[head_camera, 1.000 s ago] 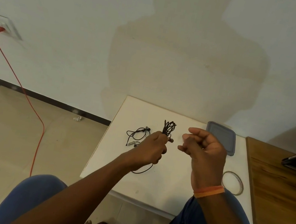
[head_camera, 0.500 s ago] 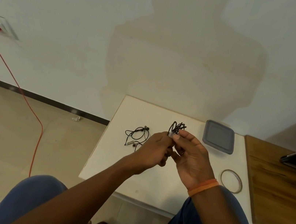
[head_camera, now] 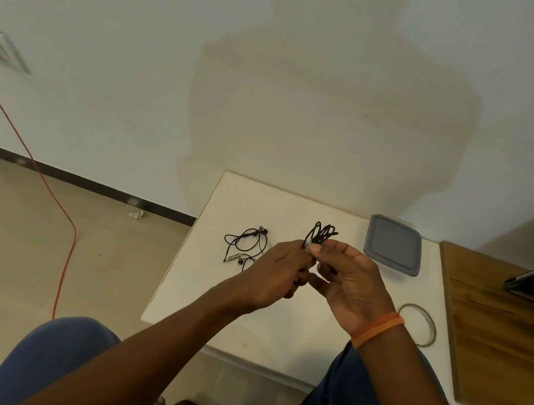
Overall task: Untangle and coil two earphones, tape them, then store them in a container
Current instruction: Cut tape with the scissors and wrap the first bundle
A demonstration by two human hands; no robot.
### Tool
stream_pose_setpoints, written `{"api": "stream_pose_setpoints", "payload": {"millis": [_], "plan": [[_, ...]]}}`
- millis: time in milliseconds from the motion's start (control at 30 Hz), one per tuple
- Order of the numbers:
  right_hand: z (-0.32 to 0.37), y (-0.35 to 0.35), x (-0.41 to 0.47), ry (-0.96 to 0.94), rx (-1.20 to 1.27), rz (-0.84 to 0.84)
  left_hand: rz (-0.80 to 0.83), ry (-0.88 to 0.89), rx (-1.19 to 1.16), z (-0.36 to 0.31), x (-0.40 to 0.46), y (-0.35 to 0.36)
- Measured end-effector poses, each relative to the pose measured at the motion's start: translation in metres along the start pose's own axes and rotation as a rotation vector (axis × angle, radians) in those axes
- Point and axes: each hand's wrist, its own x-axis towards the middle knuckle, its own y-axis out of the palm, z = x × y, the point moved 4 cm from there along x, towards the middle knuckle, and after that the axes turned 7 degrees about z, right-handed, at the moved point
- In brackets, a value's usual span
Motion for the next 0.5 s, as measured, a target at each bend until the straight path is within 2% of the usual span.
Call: {"api": "stream_pose_setpoints", "payload": {"millis": [167, 267, 400, 500], "plan": [[0.005, -0.005, 0.002, 0.055, -0.091, 0.051, 0.041, 0.038, 0.005, -0.003, -0.001, 0.0], [0.009, -0.006, 0.001, -0.03, -0.143, -0.006, 0.028, 0.047, -0.015, -0.002, 0.0, 0.0], [0.018, -0.004, -0.002, -0.199, -0.369, -0.115, 0.016, 0.078, 0.01, -0.004, 0.001, -0.002], [0.019, -0.004, -0.002, -0.199, -0.375, -0.109, 0.02, 0.112, 0.056, -0.007, 0.0, -0.004]]}}
